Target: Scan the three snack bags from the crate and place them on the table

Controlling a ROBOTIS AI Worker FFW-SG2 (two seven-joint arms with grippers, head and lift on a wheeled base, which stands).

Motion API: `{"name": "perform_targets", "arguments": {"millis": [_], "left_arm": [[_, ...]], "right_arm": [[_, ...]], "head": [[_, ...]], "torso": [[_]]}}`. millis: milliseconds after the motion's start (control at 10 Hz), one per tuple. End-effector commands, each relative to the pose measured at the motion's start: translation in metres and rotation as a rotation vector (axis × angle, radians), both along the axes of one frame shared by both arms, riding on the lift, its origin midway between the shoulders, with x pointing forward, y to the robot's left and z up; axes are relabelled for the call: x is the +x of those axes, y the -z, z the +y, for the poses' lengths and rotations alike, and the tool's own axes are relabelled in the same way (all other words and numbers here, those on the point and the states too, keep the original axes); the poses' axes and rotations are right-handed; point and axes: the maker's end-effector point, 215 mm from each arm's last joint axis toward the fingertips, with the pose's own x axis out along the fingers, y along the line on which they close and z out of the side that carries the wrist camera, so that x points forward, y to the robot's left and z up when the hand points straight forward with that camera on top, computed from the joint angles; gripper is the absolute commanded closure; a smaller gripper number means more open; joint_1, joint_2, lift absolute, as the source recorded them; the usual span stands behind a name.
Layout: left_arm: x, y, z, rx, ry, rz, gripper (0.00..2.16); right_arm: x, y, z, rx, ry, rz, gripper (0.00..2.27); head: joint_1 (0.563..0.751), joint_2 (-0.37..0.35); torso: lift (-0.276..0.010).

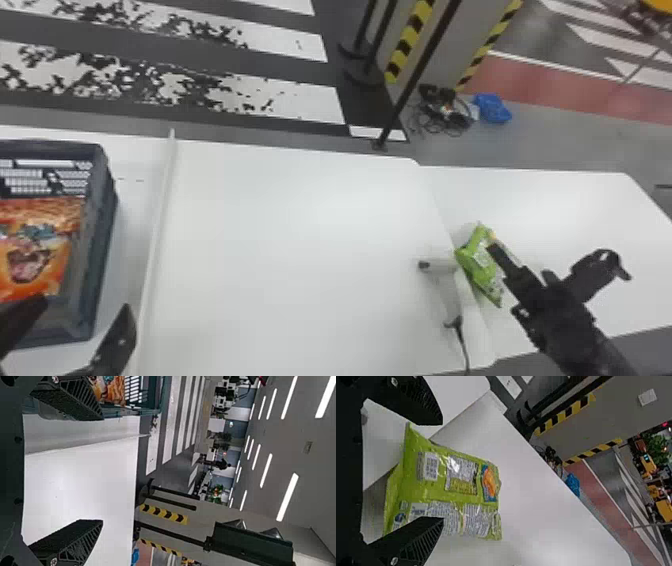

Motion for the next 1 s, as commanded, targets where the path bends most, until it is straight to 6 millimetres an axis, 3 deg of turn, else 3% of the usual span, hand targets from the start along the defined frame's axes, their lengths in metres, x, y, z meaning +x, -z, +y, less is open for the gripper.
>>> {"name": "perform_targets", "arguments": {"millis": [0, 100, 200, 500, 700, 900], "left_arm": [[0.0, 0.0, -0.006, -0.001, 0.01, -0.003, 0.07], [0.001, -0.002, -0.009, 0.0, 0.012, -0.007, 0.07], [0.002, -0.003, -0.011, -0.002, 0.015, -0.009, 0.07], [0.004, -0.006, -0.009, -0.001, -0.001, -0.011, 0.07], [0.004, -0.002, -0.009, 0.004, -0.007, 0.013, 0.07], [0.003, 0.0, -0.009, 0.0, -0.011, 0.02, 0.07]], "right_arm": [[0.001, -0.048, 0.043, -0.08, -0.116, -0.095, 0.05], [0.005, -0.071, 0.073, -0.097, -0.199, -0.155, 0.06], [0.006, -0.08, 0.106, -0.106, -0.265, -0.168, 0.06], [0.0, -0.091, 0.236, -0.18, -0.487, -0.211, 0.06], [-0.015, -0.098, 0.328, -0.253, -0.645, -0.237, 0.04], [-0.033, -0.097, 0.396, -0.312, -0.727, -0.261, 0.04]], "head": [[0.695, -0.35], [0.695, -0.35], [0.695, -0.35], [0.695, -0.35], [0.695, -0.35], [0.695, -0.244]], "torso": [[-0.037], [-0.037], [-0.037], [-0.037], [-0.037], [-0.037]]}}
